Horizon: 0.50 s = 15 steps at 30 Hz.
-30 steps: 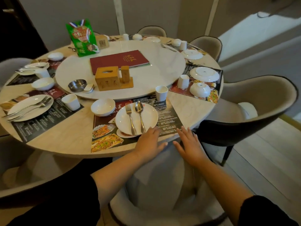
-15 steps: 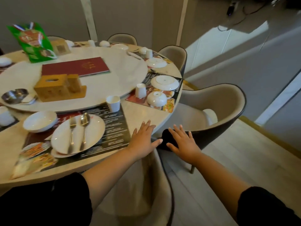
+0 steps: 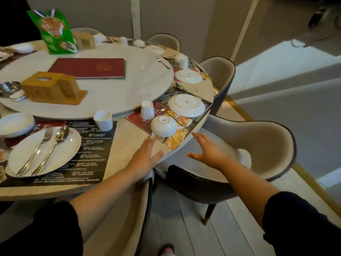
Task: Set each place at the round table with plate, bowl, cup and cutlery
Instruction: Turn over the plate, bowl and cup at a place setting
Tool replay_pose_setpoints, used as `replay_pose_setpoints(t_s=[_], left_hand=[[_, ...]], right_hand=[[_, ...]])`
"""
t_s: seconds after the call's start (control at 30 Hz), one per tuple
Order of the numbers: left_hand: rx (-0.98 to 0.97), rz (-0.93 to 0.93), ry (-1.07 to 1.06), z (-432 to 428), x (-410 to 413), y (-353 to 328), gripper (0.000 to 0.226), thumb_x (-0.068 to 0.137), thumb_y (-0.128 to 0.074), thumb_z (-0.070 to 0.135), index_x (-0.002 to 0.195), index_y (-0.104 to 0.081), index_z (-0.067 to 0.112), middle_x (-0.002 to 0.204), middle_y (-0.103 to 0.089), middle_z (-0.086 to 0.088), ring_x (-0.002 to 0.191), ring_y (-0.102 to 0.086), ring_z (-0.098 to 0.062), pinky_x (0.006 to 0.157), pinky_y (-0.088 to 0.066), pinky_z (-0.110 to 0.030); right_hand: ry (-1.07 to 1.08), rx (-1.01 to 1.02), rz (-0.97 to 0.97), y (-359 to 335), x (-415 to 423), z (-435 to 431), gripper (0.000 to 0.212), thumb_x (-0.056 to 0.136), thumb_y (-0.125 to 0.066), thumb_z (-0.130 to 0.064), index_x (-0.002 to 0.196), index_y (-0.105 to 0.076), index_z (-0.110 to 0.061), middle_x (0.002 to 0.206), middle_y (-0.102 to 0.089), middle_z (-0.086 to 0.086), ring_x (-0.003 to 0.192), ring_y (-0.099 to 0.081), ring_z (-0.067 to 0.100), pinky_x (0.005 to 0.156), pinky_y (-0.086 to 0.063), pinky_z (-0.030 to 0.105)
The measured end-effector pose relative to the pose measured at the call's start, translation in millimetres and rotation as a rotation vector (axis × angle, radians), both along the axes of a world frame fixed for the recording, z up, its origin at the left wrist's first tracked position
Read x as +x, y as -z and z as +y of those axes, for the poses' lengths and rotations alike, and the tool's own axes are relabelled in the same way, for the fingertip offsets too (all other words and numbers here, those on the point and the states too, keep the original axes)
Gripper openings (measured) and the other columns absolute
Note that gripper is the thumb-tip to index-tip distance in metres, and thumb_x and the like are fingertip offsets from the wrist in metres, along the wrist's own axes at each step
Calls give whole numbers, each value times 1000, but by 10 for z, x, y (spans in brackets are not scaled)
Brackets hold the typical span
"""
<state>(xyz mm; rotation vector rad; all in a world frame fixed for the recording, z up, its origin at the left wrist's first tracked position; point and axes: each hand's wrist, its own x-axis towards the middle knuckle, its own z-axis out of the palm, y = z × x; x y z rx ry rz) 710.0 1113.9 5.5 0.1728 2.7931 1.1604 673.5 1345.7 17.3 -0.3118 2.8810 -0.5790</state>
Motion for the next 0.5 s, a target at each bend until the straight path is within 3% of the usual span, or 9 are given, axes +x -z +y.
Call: replay_pose_setpoints(t_s=[0.1,0.17,0.3,0.4,0.5], left_hand=[[109,77,-64,-72,-365,24,53,96,-44,41,143,-31,22,148,-31,8,134,-29,-6,103,-23,-20],[190,86,-64,-45,-662,83,49,95,-46,40,140,-36,20,143,-36,10,126,-33,-2,104,-28,-22],[261,16,-116,40,-1275,235,57,91,-44,54,137,-41,21,140,-45,3,130,-40,-13,112,-32,-42],[289,-64,-166,109,-1614,298,66,91,-42,54,145,-32,19,146,-34,8,138,-28,-11,118,-21,-37],[296,-112,-184,93,-1822,367,55,94,-38,48,139,-42,17,143,-44,1,135,-38,-16,114,-27,-34]], right_hand=[[-77,-92,11,98,-452,-93,94,79,-69,-46,150,-10,-28,158,-11,2,144,-18,23,114,-23,37],[-129,-131,6,174,-734,-153,99,76,-73,-44,150,-9,-27,158,-11,2,144,-17,23,115,-21,36],[-212,-91,-40,266,-1213,-269,105,75,-75,-41,151,-6,-22,159,-2,5,146,-6,23,117,-13,35],[-291,-71,-34,298,-1524,-367,109,73,-76,-42,151,-5,-20,159,-1,6,146,-3,23,117,-10,36],[-367,-68,-35,382,-1794,-473,113,68,-78,-47,151,-7,-17,159,-5,5,147,-4,22,117,-10,37]])
